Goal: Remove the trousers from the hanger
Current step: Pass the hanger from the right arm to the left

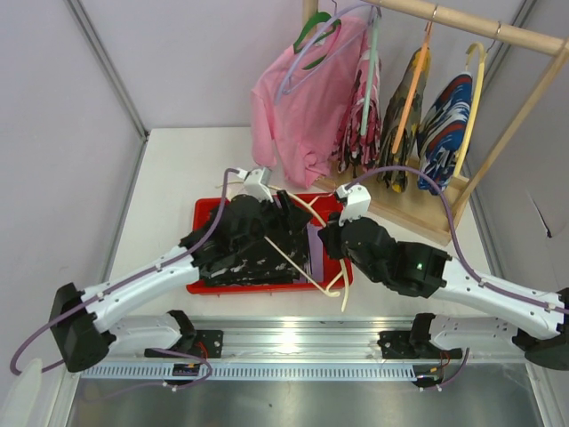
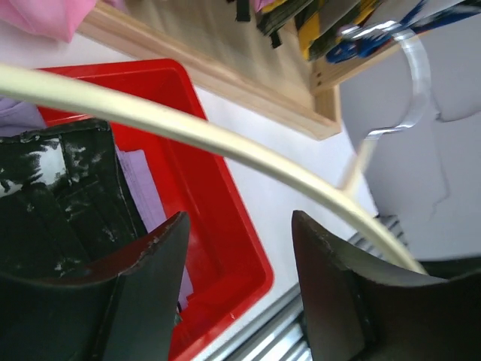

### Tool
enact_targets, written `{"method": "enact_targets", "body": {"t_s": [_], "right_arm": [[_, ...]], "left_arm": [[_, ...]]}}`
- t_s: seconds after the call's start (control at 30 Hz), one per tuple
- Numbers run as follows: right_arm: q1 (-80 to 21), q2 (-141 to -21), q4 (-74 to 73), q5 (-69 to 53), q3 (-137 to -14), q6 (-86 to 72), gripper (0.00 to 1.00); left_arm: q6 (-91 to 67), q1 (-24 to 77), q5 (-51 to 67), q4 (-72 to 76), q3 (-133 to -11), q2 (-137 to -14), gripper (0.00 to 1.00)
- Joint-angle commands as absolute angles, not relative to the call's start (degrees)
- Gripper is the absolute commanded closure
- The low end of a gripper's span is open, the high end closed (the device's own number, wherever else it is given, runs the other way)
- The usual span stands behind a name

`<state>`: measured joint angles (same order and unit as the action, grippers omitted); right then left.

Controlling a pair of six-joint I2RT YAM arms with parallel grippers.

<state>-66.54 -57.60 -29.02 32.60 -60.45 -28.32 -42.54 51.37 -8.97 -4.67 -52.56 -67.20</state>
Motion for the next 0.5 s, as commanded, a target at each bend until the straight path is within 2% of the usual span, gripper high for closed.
{"method": "enact_targets", "body": {"t_s": [0.0, 0.2, 0.47], "right_arm": [[-66.7, -58.3, -26.9, 43.0, -63.7, -25.1, 1.0], [-66.7, -59.9, -24.6, 45.4, -63.9, -25.0, 1.0], [-67.3, -61.5, -22.2, 47.7, -63.9, -23.8, 1.0]], "left_arm": [[-45.3, 51.6, -9.1, -3.5, -50.8, -59.3, 0.36], [-50.4, 52.2, -13.3, -0.4, -49.1, -54.5, 0.33], [-58.8, 54.4, -16.3, 5.6, -50.6, -59.8, 0.35]]}}
